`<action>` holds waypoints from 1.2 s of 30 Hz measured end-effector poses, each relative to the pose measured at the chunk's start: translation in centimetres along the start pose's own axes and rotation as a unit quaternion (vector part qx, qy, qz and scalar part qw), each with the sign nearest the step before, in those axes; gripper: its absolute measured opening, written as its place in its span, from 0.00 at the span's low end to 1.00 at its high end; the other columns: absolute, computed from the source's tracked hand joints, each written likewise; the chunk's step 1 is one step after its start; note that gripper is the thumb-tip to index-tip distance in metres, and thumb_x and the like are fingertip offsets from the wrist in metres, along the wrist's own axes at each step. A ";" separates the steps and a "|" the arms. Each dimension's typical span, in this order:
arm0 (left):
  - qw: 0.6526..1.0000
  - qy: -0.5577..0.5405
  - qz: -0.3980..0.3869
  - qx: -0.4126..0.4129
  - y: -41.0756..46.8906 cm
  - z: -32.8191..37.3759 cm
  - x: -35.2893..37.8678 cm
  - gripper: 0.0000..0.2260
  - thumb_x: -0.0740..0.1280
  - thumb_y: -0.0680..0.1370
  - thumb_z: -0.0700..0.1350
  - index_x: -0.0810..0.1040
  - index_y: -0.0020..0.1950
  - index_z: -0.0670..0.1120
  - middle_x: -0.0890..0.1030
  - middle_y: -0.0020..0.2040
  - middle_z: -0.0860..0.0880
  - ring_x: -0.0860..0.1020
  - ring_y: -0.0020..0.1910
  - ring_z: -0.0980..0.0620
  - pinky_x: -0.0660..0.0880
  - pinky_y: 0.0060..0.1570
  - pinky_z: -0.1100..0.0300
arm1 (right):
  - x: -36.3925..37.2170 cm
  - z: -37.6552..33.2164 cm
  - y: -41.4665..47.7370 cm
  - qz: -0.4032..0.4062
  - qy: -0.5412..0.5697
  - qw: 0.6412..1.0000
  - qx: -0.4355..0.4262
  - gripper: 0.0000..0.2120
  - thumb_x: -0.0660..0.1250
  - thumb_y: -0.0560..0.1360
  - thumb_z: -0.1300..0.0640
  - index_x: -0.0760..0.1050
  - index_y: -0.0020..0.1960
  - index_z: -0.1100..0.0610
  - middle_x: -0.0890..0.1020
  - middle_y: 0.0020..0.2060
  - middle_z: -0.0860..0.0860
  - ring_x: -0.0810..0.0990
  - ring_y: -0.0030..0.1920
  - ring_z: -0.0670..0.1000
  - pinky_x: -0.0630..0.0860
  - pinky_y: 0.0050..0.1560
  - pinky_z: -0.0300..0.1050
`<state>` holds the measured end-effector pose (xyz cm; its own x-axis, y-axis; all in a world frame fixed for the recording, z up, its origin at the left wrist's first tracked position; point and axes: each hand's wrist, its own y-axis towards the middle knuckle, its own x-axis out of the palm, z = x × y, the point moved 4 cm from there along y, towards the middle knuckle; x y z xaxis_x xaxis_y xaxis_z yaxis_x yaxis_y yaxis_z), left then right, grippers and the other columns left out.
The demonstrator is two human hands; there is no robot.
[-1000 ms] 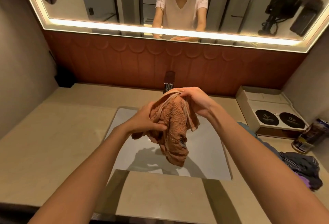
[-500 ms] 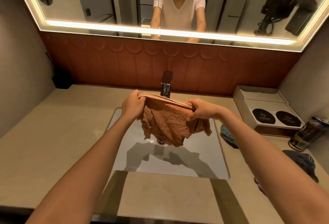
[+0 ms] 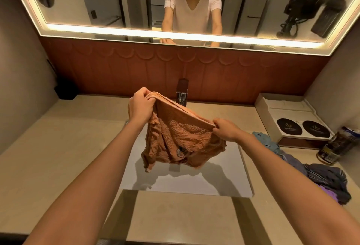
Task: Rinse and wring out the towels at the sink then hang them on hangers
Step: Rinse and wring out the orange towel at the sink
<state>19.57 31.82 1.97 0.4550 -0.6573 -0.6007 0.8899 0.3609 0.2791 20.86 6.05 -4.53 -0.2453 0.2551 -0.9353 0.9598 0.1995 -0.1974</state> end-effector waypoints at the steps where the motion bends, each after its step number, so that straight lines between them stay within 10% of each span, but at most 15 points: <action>1: 1.000 0.028 0.004 0.002 -0.1 -0.4 -0.2 0.05 0.62 0.76 0.42 0.77 0.47 0.42 0.81 0.45 0.42 0.76 0.45 0.42 0.64 0.38 0.57 | -0.3 0.0 0.0 0.003 -0.022 1.000 -0.006 0.10 0.57 0.77 0.62 0.69 0.57 0.61 0.77 0.55 0.62 0.75 0.53 0.59 0.69 0.47 0.47; 6: 0.973 0.222 0.012 0.061 -0.2 -1.9 -1.2 0.07 0.60 0.78 0.39 0.70 0.55 0.41 0.79 0.49 0.38 0.76 0.48 0.36 0.64 0.39 0.52 | -2.8 0.3 -0.5 0.152 -0.100 0.978 -0.103 0.17 0.62 0.75 0.65 0.67 0.62 0.59 0.73 0.55 0.58 0.73 0.53 0.58 0.70 0.51 0.48; 12: 0.976 0.119 -0.078 -0.164 -0.1 -3.4 1.0 0.13 0.58 0.76 0.41 0.74 0.58 0.39 0.78 0.56 0.37 0.74 0.55 0.36 0.70 0.48 0.52 | -3.5 0.1 0.3 0.042 0.123 0.990 0.055 0.12 0.54 0.76 0.65 0.75 0.41 0.63 0.77 0.40 0.59 0.76 0.42 0.56 0.69 0.40 0.45; 17: 0.952 0.035 -0.188 -0.237 -1.2 -2.6 1.7 0.09 0.62 0.70 0.47 0.76 0.36 0.42 0.81 0.42 0.41 0.79 0.42 0.42 0.75 0.43 0.56 | -2.9 -0.5 -0.2 -0.032 0.473 0.862 0.179 0.14 0.50 0.74 0.68 0.59 0.31 0.57 0.63 0.28 0.54 0.63 0.29 0.50 0.62 0.31 0.41; 22: 0.873 -0.161 -0.344 -0.306 -2.1 -0.8 2.6 0.08 0.59 0.74 0.43 0.68 0.34 0.46 0.71 0.31 0.47 0.70 0.30 0.50 0.68 0.33 0.62 | -2.9 -2.3 0.5 -0.047 0.621 0.758 0.192 0.13 0.50 0.77 0.67 0.62 0.34 0.58 0.69 0.29 0.53 0.69 0.30 0.50 0.69 0.34 0.42; 27: 0.862 -0.245 -0.356 -0.265 -3.5 2.7 4.0 0.09 0.60 0.78 0.39 0.72 0.37 0.43 0.73 0.25 0.49 0.73 0.21 0.57 0.73 0.20 0.66 | -2.8 -7.1 -0.9 -0.125 0.576 0.806 0.051 0.08 0.60 0.72 0.66 0.70 0.35 0.59 0.76 0.27 0.50 0.73 0.30 0.45 0.70 0.33 0.37; 32: 0.896 -0.130 -0.400 -0.141 -3.8 4.4 3.6 0.07 0.60 0.79 0.42 0.77 0.45 0.47 0.78 0.42 0.46 0.75 0.40 0.54 0.74 0.41 0.61 | -2.1 -8.9 -1.7 -0.157 0.352 0.918 -0.093 0.22 0.68 0.70 0.71 0.68 0.61 0.62 0.77 0.48 0.52 0.76 0.47 0.46 0.77 0.46 0.34; 36: 0.899 -0.135 -0.400 -0.117 -3.5 4.6 2.7 0.07 0.62 0.77 0.44 0.79 0.46 0.45 0.77 0.36 0.49 0.71 0.36 0.54 0.69 0.39 0.62 | -2.0 -8.5 -0.9 -0.054 0.401 0.913 -0.047 0.25 0.68 0.67 0.73 0.69 0.64 0.65 0.77 0.55 0.62 0.76 0.53 0.56 0.75 0.58 0.55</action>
<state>17.85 25.76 2.81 -0.3083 -0.8936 -0.3262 0.9186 -0.1906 -0.3461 19.30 13.43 0.03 -0.3955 0.8322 -0.3885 0.9172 0.3355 -0.2150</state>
